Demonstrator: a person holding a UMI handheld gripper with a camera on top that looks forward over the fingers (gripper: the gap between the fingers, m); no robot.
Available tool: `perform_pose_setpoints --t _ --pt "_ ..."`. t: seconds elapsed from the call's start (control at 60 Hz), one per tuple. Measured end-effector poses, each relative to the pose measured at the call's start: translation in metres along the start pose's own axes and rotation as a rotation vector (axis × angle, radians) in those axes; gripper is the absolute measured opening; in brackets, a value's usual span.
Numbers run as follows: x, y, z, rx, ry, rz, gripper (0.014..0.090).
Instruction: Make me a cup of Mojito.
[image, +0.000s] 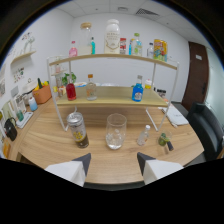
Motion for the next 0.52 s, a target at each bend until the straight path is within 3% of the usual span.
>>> perform_pose_setpoints --t 0.517 --pt "0.013 0.005 0.015 -0.033 -0.033 -0.004 0.0859"
